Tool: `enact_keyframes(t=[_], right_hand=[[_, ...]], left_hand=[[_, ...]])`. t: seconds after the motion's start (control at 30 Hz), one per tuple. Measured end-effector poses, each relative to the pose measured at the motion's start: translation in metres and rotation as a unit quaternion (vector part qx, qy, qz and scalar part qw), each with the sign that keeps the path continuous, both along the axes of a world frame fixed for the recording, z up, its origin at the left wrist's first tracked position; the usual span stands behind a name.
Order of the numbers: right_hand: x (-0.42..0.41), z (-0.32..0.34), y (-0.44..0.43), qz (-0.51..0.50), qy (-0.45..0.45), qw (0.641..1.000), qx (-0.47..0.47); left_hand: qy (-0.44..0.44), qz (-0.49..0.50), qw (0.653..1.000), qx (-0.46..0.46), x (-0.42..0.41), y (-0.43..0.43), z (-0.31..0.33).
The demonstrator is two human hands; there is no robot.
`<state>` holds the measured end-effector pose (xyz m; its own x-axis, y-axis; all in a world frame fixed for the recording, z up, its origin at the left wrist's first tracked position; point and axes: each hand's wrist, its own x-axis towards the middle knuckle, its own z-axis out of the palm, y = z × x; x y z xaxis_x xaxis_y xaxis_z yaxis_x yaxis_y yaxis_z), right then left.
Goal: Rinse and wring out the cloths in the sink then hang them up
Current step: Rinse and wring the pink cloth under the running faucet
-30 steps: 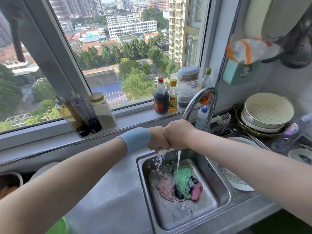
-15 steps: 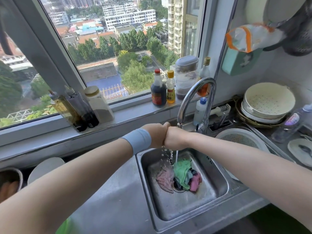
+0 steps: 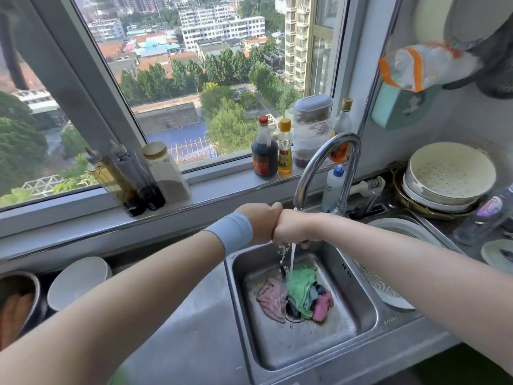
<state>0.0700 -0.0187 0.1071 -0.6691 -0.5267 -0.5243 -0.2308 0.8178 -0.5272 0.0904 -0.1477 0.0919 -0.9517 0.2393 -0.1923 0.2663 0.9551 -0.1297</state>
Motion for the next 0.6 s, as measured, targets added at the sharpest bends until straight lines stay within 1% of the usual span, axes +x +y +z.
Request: enact_keyframes(t=[0.07, 0.1, 0.13, 0.17, 0.2, 0.23, 0.27, 0.3, 0.33, 0.37, 0.43, 0.47, 0.5, 0.53, 0.57, 0.6], right_hand=[[0.003, 0.003, -0.003, 0.079, 0.121, 0.989, 0.032], [0.006, 0.004, -0.005, 0.105, 0.190, 0.975, 0.039], [0.009, 0.004, -0.005, 0.118, 0.256, 0.959, 0.038], [0.011, 0.002, -0.003, 0.136, 0.327, 0.935, 0.032], [0.012, -0.001, -0.002, 0.168, 0.398, 0.901, 0.034], [0.012, -0.003, -0.001, 0.204, 0.452, 0.867, 0.040], [0.014, -0.004, 0.000, 0.229, 0.479, 0.847, 0.031], [0.015, -0.003, 0.000, 0.245, 0.485, 0.839, 0.018], [0.016, -0.003, 0.001, 0.258, 0.491, 0.832, 0.016], [0.017, -0.005, 0.000, 0.268, 0.513, 0.815, 0.022], [0.019, -0.006, -0.003, 0.260, 0.602, 0.754, 0.045], [0.019, -0.006, -0.006, 0.251, 0.623, 0.740, 0.039], [0.018, -0.004, -0.010, 0.241, 0.624, 0.742, 0.030], [0.016, -0.004, -0.013, 0.237, 0.613, 0.753, 0.035], [0.016, -0.005, -0.017, 0.235, 0.581, 0.777, 0.058], [0.016, -0.007, -0.021, 0.235, 0.532, 0.808, 0.093]], left_hand=[[-0.060, 0.054, 0.994, 0.076, -0.001, -0.006, -0.001], [-0.092, 0.075, 0.983, 0.142, -0.001, -0.010, -0.001], [-0.128, 0.102, 0.960, 0.228, -0.001, -0.015, -0.001], [-0.172, 0.142, 0.921, 0.320, 0.000, -0.021, 0.000], [-0.220, 0.188, 0.870, 0.400, 0.002, -0.027, 0.004], [-0.265, 0.224, 0.817, 0.460, 0.005, -0.033, 0.008], [-0.305, 0.245, 0.770, 0.504, 0.007, -0.038, 0.012], [-0.343, 0.252, 0.733, 0.530, 0.009, -0.042, 0.016], [-0.379, 0.247, 0.709, 0.541, 0.011, -0.045, 0.019], [-0.414, 0.233, 0.696, 0.539, 0.013, -0.047, 0.021], [-0.453, 0.206, 0.692, 0.523, 0.015, -0.045, 0.023], [-0.453, 0.203, 0.696, 0.518, 0.015, -0.043, 0.022], [-0.443, 0.206, 0.706, 0.513, 0.016, -0.041, 0.019], [-0.425, 0.215, 0.721, 0.503, 0.016, -0.039, 0.016], [-0.401, 0.226, 0.745, 0.483, 0.016, -0.037, 0.011], [-0.367, 0.235, 0.777, 0.453, 0.016, -0.034, 0.007]])
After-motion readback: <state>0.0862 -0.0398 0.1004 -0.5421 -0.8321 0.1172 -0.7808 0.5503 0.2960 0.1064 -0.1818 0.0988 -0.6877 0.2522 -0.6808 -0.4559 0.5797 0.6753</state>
